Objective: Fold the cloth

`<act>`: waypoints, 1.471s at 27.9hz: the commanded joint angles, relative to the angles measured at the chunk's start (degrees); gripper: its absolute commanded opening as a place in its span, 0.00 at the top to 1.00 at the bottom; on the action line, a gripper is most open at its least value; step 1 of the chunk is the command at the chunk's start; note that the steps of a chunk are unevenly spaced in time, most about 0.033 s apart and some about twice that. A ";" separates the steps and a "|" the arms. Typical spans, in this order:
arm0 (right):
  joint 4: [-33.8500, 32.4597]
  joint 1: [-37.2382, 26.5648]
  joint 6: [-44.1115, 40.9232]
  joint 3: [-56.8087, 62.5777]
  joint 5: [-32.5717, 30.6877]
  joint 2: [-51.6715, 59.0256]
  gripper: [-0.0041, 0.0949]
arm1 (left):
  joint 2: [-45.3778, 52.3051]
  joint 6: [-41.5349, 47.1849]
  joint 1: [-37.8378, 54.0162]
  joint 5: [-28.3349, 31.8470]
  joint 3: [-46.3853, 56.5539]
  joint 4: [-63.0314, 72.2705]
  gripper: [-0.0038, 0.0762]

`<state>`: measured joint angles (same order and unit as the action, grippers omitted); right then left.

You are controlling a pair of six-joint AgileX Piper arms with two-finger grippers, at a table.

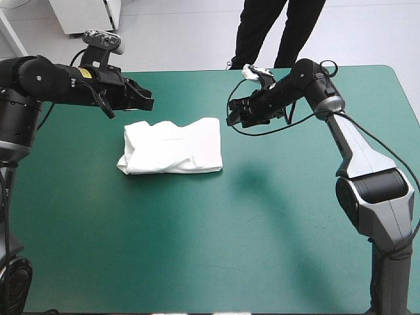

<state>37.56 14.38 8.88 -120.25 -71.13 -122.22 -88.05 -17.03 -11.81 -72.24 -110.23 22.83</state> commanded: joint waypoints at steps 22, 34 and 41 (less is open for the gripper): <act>12.61 1.82 6.94 -5.20 2.87 -9.83 0.44 | 1.98 -1.21 0.05 -1.47 -1.41 1.72 0.61; 15.12 3.84 7.61 -7.47 3.74 -15.65 0.44 | 2.68 -1.21 0.05 -1.47 -1.41 1.75 0.61; 14.65 4.96 13.25 -7.47 3.02 -16.01 0.94 | 4.19 -1.05 0.05 -1.47 -1.41 1.84 0.61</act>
<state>50.83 18.80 19.67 -126.45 -66.81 -141.49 -86.75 -18.26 -11.81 -72.24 -110.23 22.49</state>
